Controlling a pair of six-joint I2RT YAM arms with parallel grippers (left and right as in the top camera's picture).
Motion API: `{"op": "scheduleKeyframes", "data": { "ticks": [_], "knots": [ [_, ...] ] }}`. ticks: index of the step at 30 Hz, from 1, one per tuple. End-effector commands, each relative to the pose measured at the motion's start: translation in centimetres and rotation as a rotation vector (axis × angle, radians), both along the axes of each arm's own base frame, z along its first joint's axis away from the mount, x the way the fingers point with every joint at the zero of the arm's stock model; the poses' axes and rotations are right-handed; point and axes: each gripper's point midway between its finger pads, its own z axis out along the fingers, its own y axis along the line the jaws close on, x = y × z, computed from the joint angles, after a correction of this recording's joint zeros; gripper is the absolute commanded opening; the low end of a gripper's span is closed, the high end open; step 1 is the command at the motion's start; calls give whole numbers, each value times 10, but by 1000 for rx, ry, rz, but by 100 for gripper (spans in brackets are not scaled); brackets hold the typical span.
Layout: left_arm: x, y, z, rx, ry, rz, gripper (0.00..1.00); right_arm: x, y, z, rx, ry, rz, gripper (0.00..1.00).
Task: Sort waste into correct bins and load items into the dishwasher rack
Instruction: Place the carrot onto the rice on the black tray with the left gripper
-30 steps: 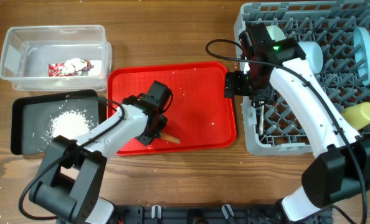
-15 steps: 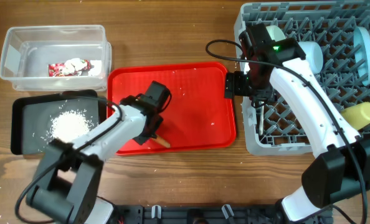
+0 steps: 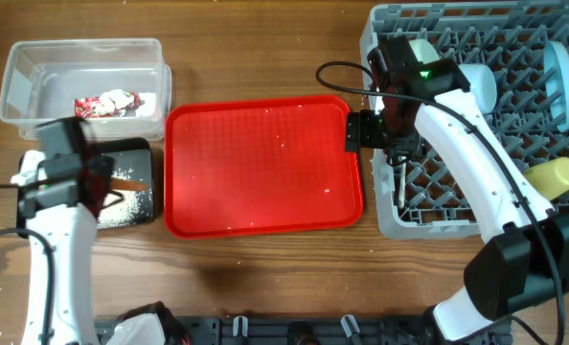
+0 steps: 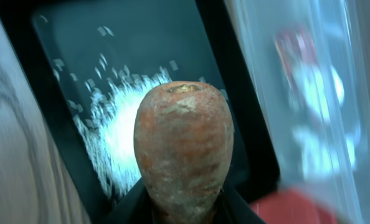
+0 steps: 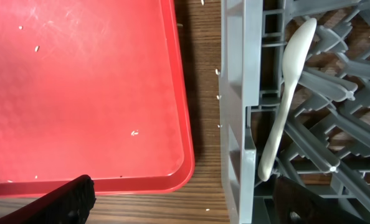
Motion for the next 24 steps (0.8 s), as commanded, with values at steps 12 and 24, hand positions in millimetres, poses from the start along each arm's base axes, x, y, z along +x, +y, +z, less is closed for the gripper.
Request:
{"op": "scheduleKeyframes", "data": {
  "ticks": [12,24],
  "knots": [
    [-16,57,-98,-145,193,182,36,0,-3,6,-8,-22,11,94],
    [36,24,-36,-220,-43,-161,55,11,5,8,32,-70,37,98]
  ]
}}
